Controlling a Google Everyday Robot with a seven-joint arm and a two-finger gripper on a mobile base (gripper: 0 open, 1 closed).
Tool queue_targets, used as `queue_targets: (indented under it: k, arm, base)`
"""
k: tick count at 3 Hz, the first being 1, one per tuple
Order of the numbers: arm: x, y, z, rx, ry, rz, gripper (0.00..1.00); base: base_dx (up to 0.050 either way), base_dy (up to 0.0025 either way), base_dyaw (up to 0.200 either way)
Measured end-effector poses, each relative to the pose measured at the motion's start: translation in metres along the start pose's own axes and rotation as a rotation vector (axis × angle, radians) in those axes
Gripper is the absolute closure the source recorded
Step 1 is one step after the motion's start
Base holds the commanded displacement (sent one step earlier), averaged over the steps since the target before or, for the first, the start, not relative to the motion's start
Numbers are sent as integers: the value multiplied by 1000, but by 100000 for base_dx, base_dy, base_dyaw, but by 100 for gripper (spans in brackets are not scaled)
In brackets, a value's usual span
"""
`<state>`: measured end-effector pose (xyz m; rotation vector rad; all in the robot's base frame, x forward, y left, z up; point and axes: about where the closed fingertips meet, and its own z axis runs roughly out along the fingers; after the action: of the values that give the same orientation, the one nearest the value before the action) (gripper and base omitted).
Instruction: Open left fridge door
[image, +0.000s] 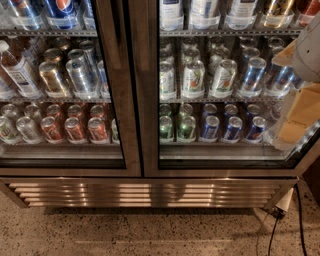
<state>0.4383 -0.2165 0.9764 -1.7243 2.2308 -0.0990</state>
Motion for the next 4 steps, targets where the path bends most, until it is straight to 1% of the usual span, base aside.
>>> queue_targets:
  k: [1, 2, 3, 4]
  arm:
    - [-22, 8, 13, -60, -93, -43, 0]
    - [-49, 20, 28, -141, -213, -100, 0]
    - [-81, 43, 36, -235, -363, -191, 0]
    - [-105, 60, 35, -294, -476, -257, 0]
  base:
    - [0, 0, 0]
    - [0, 0, 0]
    - [0, 0, 0]
    - [0, 0, 0]
